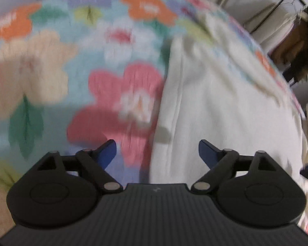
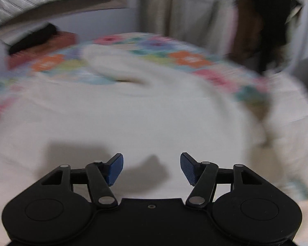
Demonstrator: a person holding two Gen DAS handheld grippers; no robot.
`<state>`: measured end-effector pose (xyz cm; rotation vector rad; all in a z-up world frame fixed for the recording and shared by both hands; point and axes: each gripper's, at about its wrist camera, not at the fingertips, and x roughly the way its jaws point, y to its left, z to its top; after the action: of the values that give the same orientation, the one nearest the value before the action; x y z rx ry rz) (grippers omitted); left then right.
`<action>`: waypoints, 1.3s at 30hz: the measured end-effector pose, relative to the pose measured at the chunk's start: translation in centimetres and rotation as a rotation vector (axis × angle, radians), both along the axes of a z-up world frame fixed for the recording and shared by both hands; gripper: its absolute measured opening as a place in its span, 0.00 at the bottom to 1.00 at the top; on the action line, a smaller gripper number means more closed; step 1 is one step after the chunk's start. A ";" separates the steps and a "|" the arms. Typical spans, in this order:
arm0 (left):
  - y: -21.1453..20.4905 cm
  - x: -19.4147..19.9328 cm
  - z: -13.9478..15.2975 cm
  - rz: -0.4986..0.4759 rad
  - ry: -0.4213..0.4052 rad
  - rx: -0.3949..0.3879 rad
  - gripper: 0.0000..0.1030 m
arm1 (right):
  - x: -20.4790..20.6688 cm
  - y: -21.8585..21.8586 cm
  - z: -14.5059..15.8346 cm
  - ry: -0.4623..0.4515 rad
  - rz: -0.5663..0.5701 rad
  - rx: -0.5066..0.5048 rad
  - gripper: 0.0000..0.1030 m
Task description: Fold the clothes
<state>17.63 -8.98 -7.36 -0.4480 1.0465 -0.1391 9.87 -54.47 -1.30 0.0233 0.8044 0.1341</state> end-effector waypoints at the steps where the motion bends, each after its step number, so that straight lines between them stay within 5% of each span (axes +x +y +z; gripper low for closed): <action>1: 0.2 -0.6 -0.8 0.000 0.016 -0.021 0.85 | 0.2 0.8 -0.1 0.016 0.023 0.068 0.65; 3: 0.3 -2.2 -1.8 -0.011 -0.017 -0.083 0.83 | 0.3 2.6 -0.3 0.034 0.062 0.156 0.65; 4: 0.0 -2.9 -1.9 -0.036 -0.047 -0.102 0.65 | 0.3 3.4 -0.4 0.038 0.080 0.188 0.65; 5: -0.3 -3.4 -2.1 -0.059 -0.064 -0.128 0.28 | 0.3 4.6 -0.5 0.039 0.099 0.205 0.65; 6: -0.4 -3.5 -2.3 -0.072 -0.054 -0.183 0.09 | 0.1 5.5 -0.6 0.042 0.120 0.215 0.65; 7: -0.4 -3.5 -2.4 -0.078 -0.057 -0.246 0.03 | 0.0 6.3 -0.7 0.043 0.147 0.217 0.65; 11: -0.3 -4.0 -0.6 -0.105 -0.166 -0.332 0.03 | -0.4 9.6 -1.1 0.042 0.286 0.203 0.64; 15: -0.1 -4.0 0.9 -0.174 -0.238 -0.452 0.03 | -2.1 13.4 -0.4 -0.017 0.456 0.088 0.64; 20: -2.4 -3.2 -0.3 -0.251 -0.219 -0.596 0.05 | -2.5 16.7 0.2 0.013 0.619 0.120 0.64; 24: -4.5 -2.3 -2.0 -0.292 -0.170 -0.593 0.05 | -1.7 17.7 -0.1 0.025 0.602 0.164 0.66; 28: -5.6 -1.0 -3.9 -0.333 -0.095 -0.711 0.05 | 0.0 17.6 -1.5 0.092 0.548 0.262 0.67; 32: -6.3 -1.0 -4.3 -0.351 -0.070 -0.675 0.05 | 1.1 17.1 -2.9 0.136 0.466 0.318 0.67; 33: -6.3 -1.1 -4.4 -0.349 -0.066 -0.660 0.05 | 1.4 16.9 -3.3 0.146 0.440 0.319 0.60; 34: -6.3 -1.2 -4.4 -0.344 -0.066 -0.640 0.05 | 1.7 16.7 -3.7 0.156 0.413 0.321 0.34; 35: -6.2 -1.3 -4.2 -0.344 -0.065 -0.621 0.05 | 2.1 16.5 -4.1 0.166 0.387 0.322 0.22; 39: -4.1 -2.8 -1.0 -0.335 -0.146 -0.491 0.17 | 1.9 13.8 -4.1 0.157 0.277 0.352 0.14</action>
<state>14.84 -13.08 -8.41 -0.6901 0.9322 -0.7280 11.74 -40.68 -5.40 0.2578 0.9306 0.5407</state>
